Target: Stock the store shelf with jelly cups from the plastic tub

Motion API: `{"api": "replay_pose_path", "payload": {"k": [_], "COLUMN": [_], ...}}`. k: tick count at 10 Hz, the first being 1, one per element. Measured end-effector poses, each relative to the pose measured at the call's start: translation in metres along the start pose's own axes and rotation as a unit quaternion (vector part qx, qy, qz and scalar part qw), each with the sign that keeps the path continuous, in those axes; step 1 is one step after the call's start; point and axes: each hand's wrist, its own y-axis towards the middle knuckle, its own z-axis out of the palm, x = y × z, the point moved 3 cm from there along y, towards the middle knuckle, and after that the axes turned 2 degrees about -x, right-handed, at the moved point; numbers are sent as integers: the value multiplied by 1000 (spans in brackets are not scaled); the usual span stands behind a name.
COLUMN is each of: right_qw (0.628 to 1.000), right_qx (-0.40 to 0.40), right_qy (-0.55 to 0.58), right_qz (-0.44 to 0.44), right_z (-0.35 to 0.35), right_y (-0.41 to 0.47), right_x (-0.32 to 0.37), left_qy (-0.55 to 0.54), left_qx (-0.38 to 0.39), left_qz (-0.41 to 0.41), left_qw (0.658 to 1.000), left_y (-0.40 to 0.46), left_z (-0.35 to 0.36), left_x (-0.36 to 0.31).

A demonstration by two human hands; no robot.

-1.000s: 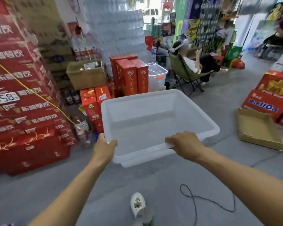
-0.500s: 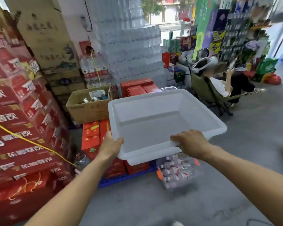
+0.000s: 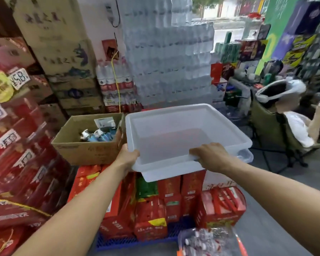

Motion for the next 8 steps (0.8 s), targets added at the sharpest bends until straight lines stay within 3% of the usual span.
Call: {"api": "replay_pose_path", "payload": {"k": [3, 6, 7, 8], "right_qw": [999, 993, 994, 992], "right_qx": [33, 92, 70, 22], "right_qy": [30, 74, 85, 117], "right_qz": [6, 12, 25, 32], "right_z": [49, 48, 31, 10], "right_y": [101, 103, 82, 58], "right_x": [-51, -47, -31, -9], "left_qy": [54, 96, 200, 342], "left_qx": [-25, -2, 19, -24], "left_qz": [-37, -21, 12, 85], "left_qw": [998, 995, 980, 936], "left_y": [98, 74, 41, 5], "left_z": [35, 41, 30, 8], "left_x": [-16, -23, -23, -23]}}
